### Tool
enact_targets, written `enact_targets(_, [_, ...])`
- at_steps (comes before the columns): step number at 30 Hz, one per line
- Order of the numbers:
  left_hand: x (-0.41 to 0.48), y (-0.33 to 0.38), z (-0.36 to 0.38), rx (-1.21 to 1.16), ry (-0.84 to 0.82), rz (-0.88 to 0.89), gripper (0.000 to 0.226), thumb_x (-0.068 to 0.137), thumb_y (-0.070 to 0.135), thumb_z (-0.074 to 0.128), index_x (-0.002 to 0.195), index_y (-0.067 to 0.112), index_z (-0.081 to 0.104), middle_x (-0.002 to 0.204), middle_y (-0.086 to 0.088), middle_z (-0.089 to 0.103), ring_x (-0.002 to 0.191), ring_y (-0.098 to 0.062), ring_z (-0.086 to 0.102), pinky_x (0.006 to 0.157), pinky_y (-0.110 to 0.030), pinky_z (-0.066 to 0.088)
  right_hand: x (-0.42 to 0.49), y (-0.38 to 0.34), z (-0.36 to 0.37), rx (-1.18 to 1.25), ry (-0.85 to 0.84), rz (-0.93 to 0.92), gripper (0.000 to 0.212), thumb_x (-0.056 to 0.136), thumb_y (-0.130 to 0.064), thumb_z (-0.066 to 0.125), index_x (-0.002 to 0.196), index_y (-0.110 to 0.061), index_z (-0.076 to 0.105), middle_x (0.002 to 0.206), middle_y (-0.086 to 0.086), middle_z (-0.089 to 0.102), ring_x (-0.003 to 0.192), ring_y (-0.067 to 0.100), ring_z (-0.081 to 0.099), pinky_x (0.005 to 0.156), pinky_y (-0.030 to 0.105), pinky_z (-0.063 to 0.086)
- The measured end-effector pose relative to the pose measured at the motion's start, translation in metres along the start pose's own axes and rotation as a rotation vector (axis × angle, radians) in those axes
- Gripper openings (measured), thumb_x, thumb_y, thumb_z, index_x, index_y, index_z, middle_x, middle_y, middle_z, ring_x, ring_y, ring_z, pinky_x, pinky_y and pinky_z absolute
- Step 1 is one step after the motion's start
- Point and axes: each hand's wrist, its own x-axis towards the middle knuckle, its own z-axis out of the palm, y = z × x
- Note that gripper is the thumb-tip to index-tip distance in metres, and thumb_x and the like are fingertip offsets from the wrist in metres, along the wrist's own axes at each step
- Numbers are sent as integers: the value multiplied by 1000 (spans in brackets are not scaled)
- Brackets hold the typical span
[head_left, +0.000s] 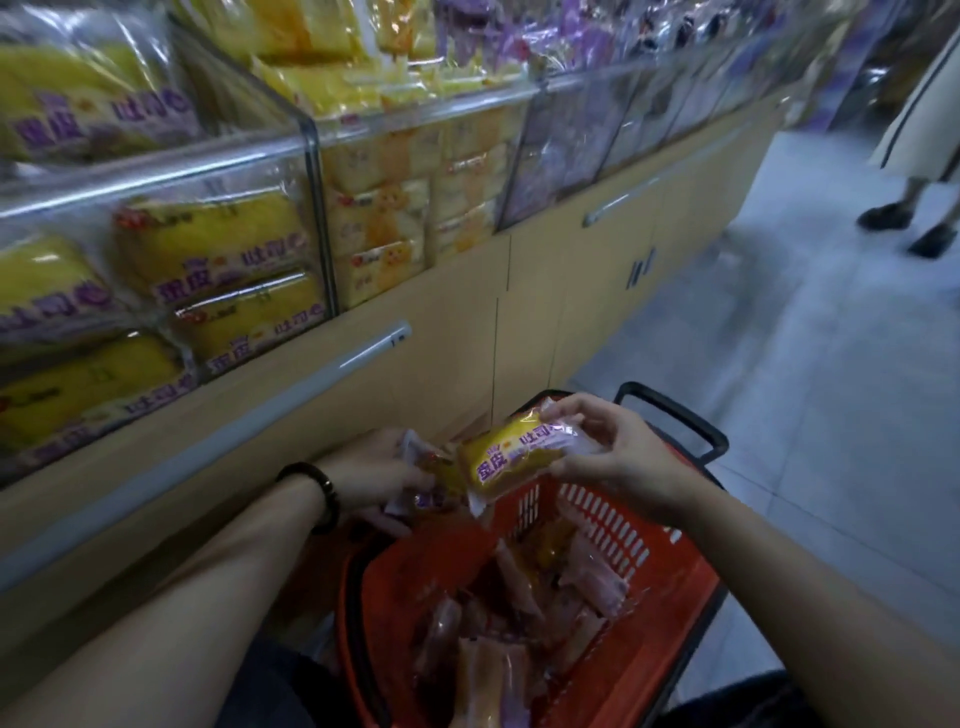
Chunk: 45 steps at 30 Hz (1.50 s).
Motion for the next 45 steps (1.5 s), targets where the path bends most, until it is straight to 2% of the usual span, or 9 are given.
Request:
enact_targets(7, [0, 13, 1, -255, 17, 60, 34, 98, 10, 71, 129, 17, 61, 110, -18, 78, 89, -37, 78, 72, -46, 64, 11, -7, 1, 89, 279, -53, 26, 85, -13, 82, 104, -6, 66, 101, 21, 76, 92, 43, 76, 79, 53, 64])
enact_targets(13, [-5, 14, -2, -221, 69, 133, 42, 89, 25, 81, 127, 18, 64, 116, -11, 77, 99, -31, 77, 85, -48, 62, 14, -13, -4, 87, 408, 57, 60, 80, -18, 88, 123, -5, 49, 108, 21, 67, 89, 38, 76, 78, 58, 64])
enact_targets(16, [-17, 15, -1, -157, 105, 178, 48, 77, 41, 87, 120, 27, 69, 115, 0, 78, 105, -24, 75, 98, -53, 58, 6, -26, -5, 111, 348, 124, 70, 73, -22, 92, 130, -12, 53, 116, 16, 70, 94, 38, 77, 86, 61, 62])
enact_targets(21, [-68, 24, -3, -126, 167, 301, 56, 63, 55, 89, 111, 32, 73, 111, 4, 79, 103, -22, 76, 98, -55, 58, -25, -59, 2, 161, 211, 57, 27, 87, -10, 77, 112, -1, 72, 102, 24, 77, 95, 48, 75, 97, 70, 52])
enact_targets(26, [-142, 28, -17, -95, 252, 426, 38, 73, 45, 91, 102, 30, 72, 106, -1, 79, 101, -23, 75, 95, -52, 59, -45, -96, 23, 260, 159, -78, 53, 63, -28, 96, 109, -9, 77, 106, 29, 75, 94, 52, 74, 95, 68, 54])
enact_targets(31, [-233, 50, -63, 95, 344, 591, 25, 85, 32, 86, 102, 25, 70, 102, -3, 77, 98, -20, 74, 80, -32, 57, -45, -149, 43, 345, -1, -224, 58, 45, -13, 100, 98, -5, 79, 100, 31, 75, 78, 39, 76, 68, 42, 65])
enact_targets(37, [-324, 90, -131, 159, 541, 651, 30, 78, 26, 90, 101, 30, 72, 100, -6, 80, 94, -23, 77, 79, -38, 62, -32, -222, 70, 385, -57, -395, 52, 47, -8, 98, 96, -3, 80, 95, 25, 77, 76, 31, 78, 61, 32, 63])
enact_targets(40, [-349, 109, -171, 166, 677, 669, 33, 69, 26, 87, 99, 31, 76, 100, -2, 81, 95, -20, 78, 82, -40, 63, -24, -250, 82, 318, -31, -444, 41, 69, 5, 73, 110, 4, 70, 101, 28, 76, 88, 40, 77, 65, 34, 64])
enact_targets(45, [-341, 128, -240, 257, 814, 554, 31, 76, 14, 91, 101, 26, 75, 95, 2, 80, 88, -17, 77, 73, -35, 63, -1, -288, 103, 272, 22, -486, 47, 70, 1, 75, 115, 1, 63, 101, 24, 76, 92, 40, 77, 67, 39, 65])
